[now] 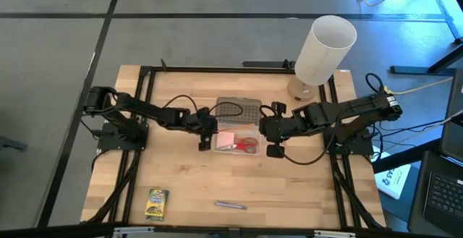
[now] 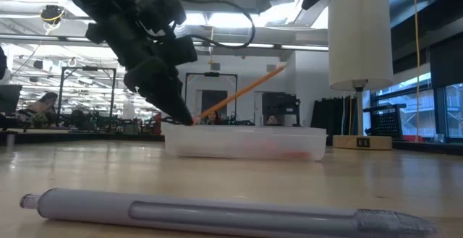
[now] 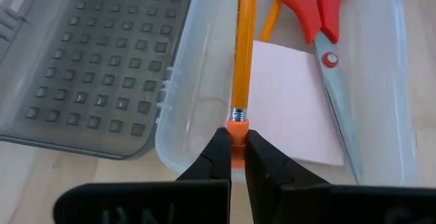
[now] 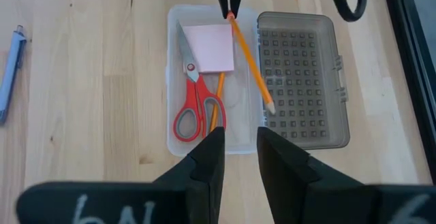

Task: Pack school essentials
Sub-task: Put the orange pencil into the supply box

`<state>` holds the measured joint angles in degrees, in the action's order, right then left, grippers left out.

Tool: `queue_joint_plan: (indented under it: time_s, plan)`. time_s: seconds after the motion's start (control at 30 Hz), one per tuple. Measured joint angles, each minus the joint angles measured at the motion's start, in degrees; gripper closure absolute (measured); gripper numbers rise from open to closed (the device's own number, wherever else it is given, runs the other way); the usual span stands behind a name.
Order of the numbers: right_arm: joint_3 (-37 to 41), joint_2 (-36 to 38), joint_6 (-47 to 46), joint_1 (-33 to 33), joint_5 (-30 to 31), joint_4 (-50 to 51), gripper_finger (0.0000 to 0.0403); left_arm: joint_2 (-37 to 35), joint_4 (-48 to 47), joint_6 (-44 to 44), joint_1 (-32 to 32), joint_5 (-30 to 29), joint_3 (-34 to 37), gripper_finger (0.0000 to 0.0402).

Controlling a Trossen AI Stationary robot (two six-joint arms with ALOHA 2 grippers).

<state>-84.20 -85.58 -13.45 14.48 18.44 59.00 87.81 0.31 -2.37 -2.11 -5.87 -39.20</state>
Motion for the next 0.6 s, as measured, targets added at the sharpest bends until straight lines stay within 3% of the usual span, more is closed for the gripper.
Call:
queue_joint_plan:
  time_s: [0.27,0.6]
  plan:
    - [0.00,0.00,0.21,0.00,0.00,0.00,0.0313,0.00,-2.05,0.02,-0.24,0.00,0.00,0.0393]
    - [0.00,0.00,0.28,0.00,0.00,0.01,0.0313,0.00,-2.05,0.04,-0.24,0.00,0.00,0.0353]
